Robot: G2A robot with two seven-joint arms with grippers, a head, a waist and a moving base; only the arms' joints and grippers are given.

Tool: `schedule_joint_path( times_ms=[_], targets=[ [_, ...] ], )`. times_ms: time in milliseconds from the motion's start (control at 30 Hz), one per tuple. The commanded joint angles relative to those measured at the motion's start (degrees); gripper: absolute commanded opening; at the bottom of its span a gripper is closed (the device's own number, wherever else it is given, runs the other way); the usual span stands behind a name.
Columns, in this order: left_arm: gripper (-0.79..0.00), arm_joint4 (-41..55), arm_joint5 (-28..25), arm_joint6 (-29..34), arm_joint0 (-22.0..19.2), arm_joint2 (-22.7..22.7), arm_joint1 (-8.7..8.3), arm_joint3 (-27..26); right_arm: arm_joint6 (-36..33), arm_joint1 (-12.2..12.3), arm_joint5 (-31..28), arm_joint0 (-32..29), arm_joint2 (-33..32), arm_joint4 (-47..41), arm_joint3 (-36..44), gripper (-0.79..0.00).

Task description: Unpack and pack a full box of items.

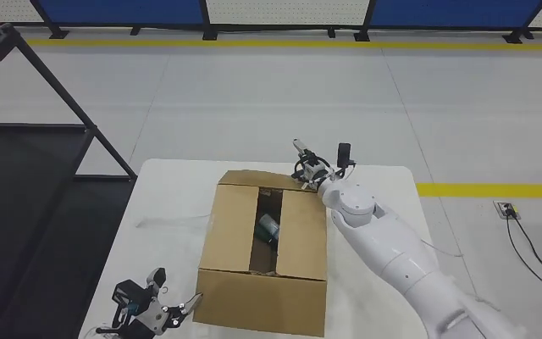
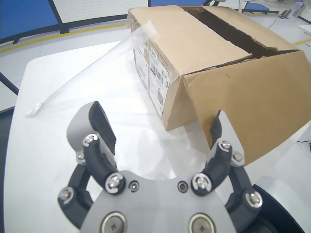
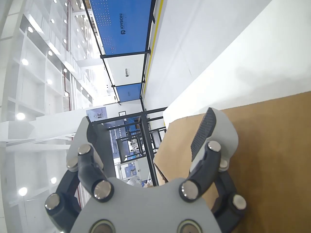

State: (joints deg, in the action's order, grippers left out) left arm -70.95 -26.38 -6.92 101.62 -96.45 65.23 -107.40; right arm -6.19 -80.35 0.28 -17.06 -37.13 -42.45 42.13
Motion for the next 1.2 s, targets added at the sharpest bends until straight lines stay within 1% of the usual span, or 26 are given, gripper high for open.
schedule_joint_path(
  times_ms=[0,67,167,267,367,433,600,667,833,900,1000,1167],
  targets=[
    [0.0,-0.1,0.0,0.1,0.0,0.2,0.0,0.0,-0.3,-0.3,0.0,0.2,-0.4,0.1,-0.7,0.0],
    [0.0,-0.3,0.1,0.0,0.0,0.3,0.0,0.0,-0.3,-0.5,-1.4,0.2,-1.4,-0.2,-1.1,0.0],
    [0.0,-0.4,0.2,-0.1,0.0,0.3,0.0,-0.1,-2.2,-0.5,-4.4,-0.5,-3.2,-0.9,-0.4,0.0],
    [0.0,-0.1,0.4,-0.6,0.3,0.1,0.0,-0.4,-7.5,0.2,-7.6,-2.0,-5.2,-0.5,2.5,0.0],
    [0.0,0.4,0.8,-1.4,0.6,-0.6,0.0,-0.8,-13.3,1.5,-8.7,-4.2,-7.4,1.0,7.0,0.0],
    [0.0,1.5,1.1,-2.1,0.8,-1.3,0.02,-0.9,-18.2,2.4,-8.2,-5.9,-8.7,2.3,10.6,0.0],
    [0.0,4.2,1.6,-4.0,1.6,-4.2,0.0,-0.9,-28.7,4.8,-2.9,-9.5,-10.6,8.9,18.7,0.0],
    [0.0,5.1,2.0,-4.0,1.7,-5.3,-0.01,-0.5,-32.2,5.4,-1.4,-10.9,-11.6,10.0,20.9,0.0],
    [0.0,6.6,2.1,-3.9,1.6,-7.1,-0.04,0.6,-34.6,6.3,2.7,-13.1,-12.1,14.7,24.1,0.0],
    [0.0,7.0,1.8,-3.8,1.6,-7.6,-0.06,0.8,-34.2,6.3,4.0,-13.4,-11.8,16.0,24.6,0.0],
    [0.0,7.6,1.7,-3.6,1.7,-8.0,-0.04,0.8,-33.5,5.9,5.7,-13.0,-10.9,17.4,24.6,0.0],
    [0.0,7.9,1.2,-3.6,2.0,-8.2,0.0,0.8,-32.1,4.5,8.0,-11.5,-8.2,19.1,24.0,0.0]
  ],
)
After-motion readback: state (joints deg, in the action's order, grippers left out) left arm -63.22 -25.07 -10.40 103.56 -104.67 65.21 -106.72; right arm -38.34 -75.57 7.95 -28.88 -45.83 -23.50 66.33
